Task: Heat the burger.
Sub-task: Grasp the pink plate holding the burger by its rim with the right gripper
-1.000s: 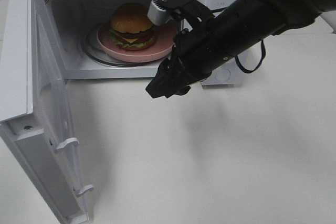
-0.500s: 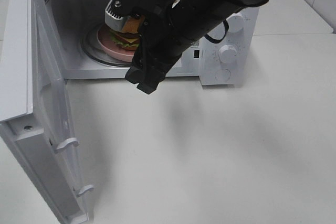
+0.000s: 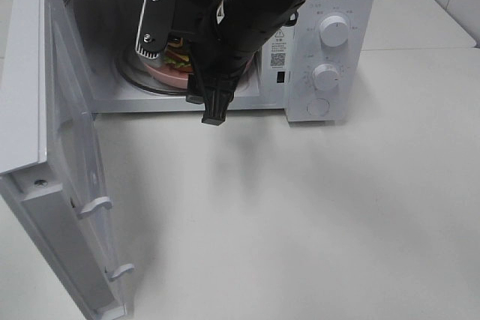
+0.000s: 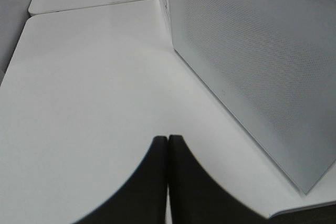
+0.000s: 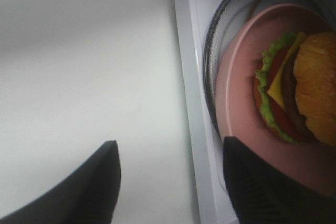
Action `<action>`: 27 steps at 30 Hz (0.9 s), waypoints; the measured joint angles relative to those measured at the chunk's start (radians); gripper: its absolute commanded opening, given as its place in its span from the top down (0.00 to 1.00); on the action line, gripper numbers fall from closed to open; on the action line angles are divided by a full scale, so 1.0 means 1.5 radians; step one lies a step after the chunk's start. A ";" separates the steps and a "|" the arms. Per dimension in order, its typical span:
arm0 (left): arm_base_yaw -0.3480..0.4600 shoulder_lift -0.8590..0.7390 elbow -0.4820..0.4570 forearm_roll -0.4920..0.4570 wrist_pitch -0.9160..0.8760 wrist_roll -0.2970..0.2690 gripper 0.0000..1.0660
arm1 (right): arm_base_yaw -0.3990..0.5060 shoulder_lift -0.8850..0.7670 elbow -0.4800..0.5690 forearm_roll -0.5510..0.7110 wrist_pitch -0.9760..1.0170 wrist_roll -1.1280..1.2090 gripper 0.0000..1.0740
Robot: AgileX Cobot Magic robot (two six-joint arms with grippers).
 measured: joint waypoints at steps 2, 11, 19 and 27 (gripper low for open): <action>0.000 0.000 0.000 0.000 0.000 0.000 1.00 | 0.000 0.000 0.000 0.000 0.000 0.000 0.42; 0.000 0.000 0.000 0.000 0.000 0.000 1.00 | 0.000 0.000 0.000 0.000 0.000 0.000 0.42; 0.000 0.000 0.000 0.000 0.000 0.000 1.00 | 0.000 0.000 0.000 0.000 0.000 0.000 0.42; 0.000 0.000 0.000 0.000 0.000 0.000 1.00 | 0.000 0.000 0.000 0.000 0.000 0.000 0.42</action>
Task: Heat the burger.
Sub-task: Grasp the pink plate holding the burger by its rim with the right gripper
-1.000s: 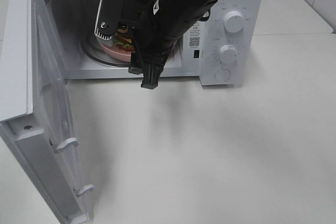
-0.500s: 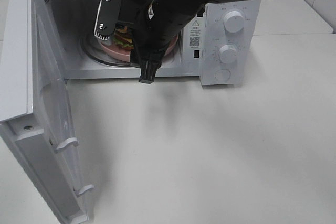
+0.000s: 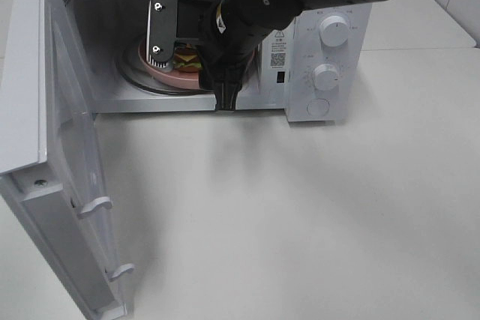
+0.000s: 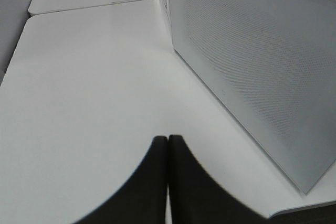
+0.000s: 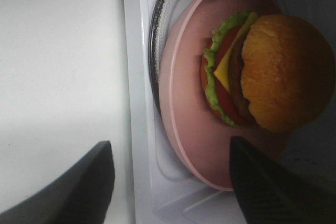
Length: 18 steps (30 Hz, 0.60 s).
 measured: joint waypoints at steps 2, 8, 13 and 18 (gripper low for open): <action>0.000 0.000 0.000 0.000 0.000 0.000 1.00 | 0.000 0.000 0.000 0.000 0.000 0.000 0.42; 0.000 0.000 0.000 0.000 0.000 0.000 1.00 | 0.000 0.000 0.000 0.000 0.000 0.000 0.42; 0.000 0.000 0.000 0.000 0.000 0.000 1.00 | 0.000 0.000 0.000 0.000 0.000 0.000 0.42; 0.000 0.000 0.000 0.000 0.000 0.000 1.00 | 0.000 0.000 0.000 0.000 0.000 0.000 0.42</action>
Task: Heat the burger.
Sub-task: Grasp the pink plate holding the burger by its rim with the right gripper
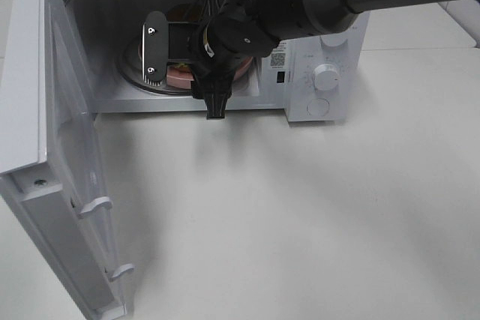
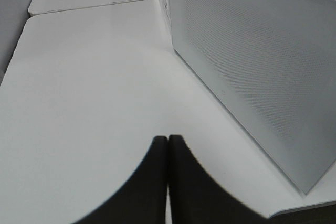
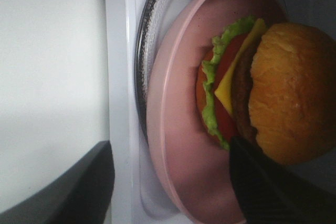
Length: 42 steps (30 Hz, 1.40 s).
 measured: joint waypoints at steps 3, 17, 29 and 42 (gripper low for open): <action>0.000 0.000 0.000 0.000 0.000 0.000 1.00 | 0.000 0.000 0.000 0.000 0.000 0.000 0.42; 0.000 0.000 0.000 0.000 0.000 -0.002 1.00 | 0.000 0.000 0.000 0.000 0.000 0.000 0.42; 0.000 0.000 0.000 0.000 0.000 -0.002 1.00 | 0.000 0.000 0.000 0.000 0.000 0.000 0.42; 0.000 0.000 0.000 0.000 0.000 -0.002 1.00 | 0.000 0.000 0.000 0.000 0.000 0.000 0.42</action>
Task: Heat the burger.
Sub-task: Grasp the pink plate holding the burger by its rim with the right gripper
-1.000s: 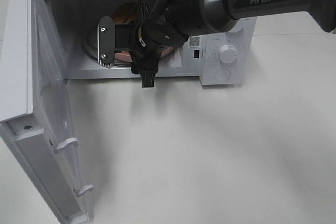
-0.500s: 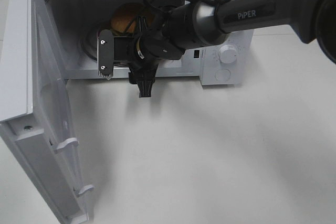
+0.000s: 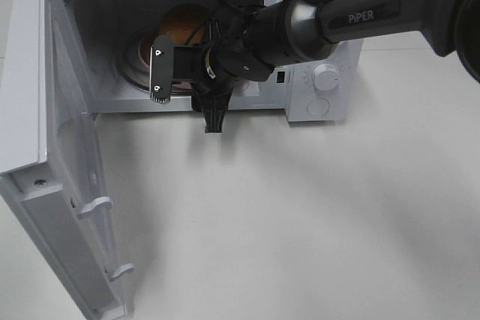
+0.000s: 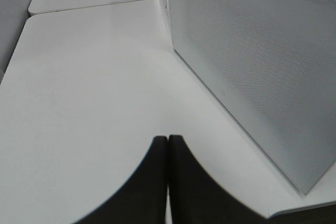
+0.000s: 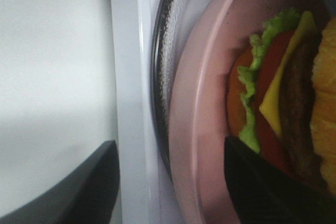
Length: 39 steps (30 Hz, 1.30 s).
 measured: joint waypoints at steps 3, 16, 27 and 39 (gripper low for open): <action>0.000 0.000 0.000 0.000 0.000 0.000 1.00 | 0.000 0.000 0.000 0.000 0.000 0.000 0.42; 0.000 0.000 0.000 0.000 0.000 0.000 1.00 | 0.000 0.000 0.000 0.000 0.000 0.000 0.42; 0.000 0.000 0.000 0.000 0.000 0.000 1.00 | 0.000 0.000 0.000 0.000 0.000 0.000 0.42; 0.000 0.000 0.000 0.000 0.000 0.000 1.00 | 0.000 0.000 0.000 0.000 0.000 0.000 0.42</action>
